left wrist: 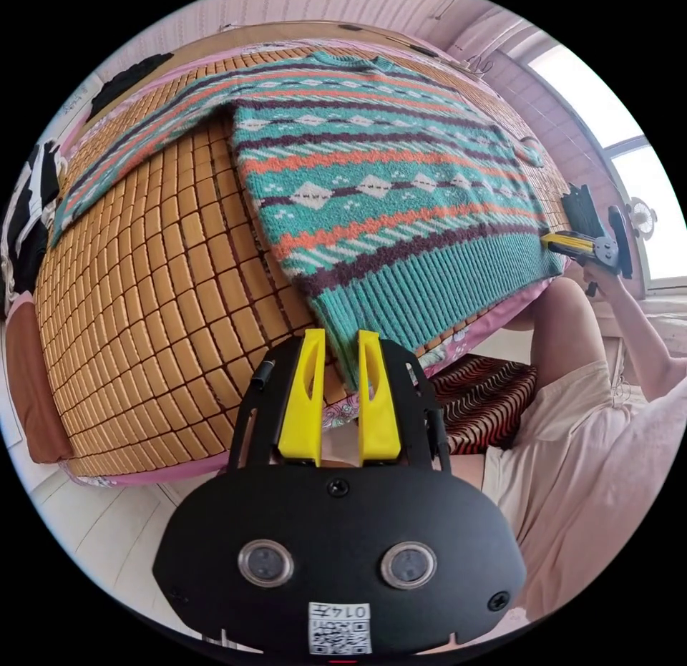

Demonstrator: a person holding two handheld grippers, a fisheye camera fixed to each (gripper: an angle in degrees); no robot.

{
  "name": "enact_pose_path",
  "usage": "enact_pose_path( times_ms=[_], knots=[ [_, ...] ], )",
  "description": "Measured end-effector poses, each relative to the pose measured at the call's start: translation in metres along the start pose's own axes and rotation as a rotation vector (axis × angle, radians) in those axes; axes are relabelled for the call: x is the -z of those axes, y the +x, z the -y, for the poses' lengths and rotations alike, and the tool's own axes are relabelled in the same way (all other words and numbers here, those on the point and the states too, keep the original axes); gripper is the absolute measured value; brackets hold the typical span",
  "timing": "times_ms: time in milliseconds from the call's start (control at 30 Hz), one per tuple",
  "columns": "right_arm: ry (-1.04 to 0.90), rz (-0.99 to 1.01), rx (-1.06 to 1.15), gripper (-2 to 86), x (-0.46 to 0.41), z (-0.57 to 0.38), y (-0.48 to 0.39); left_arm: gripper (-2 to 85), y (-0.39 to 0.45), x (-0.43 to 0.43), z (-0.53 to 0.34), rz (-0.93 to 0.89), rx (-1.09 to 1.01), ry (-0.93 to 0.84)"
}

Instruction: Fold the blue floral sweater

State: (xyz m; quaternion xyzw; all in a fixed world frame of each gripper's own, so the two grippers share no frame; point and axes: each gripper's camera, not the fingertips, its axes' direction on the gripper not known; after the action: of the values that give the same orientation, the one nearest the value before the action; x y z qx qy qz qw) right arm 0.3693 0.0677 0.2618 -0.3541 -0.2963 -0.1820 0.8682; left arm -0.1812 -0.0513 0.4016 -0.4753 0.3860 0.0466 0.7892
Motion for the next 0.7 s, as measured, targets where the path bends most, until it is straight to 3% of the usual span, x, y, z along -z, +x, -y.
enact_pose_path(
  times_ms=[133,400,567,700],
  knots=[
    [0.013,0.094,-0.057,-0.4,0.013,-0.009,0.023,4.7,-0.003,-0.018,0.002,-0.042,-0.002,-0.008],
    [0.049,0.065,-0.045,-0.6,0.040,-0.034,0.036,3.9,0.002,-0.041,-0.014,-0.056,0.033,-0.003],
    [0.231,0.154,-0.248,0.9,0.082,-0.065,0.099,6.3,-0.005,-0.020,-0.035,-0.037,0.135,0.092],
    [0.335,0.155,-0.467,9.3,0.098,-0.085,0.175,6.1,0.001,-0.001,-0.043,-0.018,0.165,0.183]
  ],
)
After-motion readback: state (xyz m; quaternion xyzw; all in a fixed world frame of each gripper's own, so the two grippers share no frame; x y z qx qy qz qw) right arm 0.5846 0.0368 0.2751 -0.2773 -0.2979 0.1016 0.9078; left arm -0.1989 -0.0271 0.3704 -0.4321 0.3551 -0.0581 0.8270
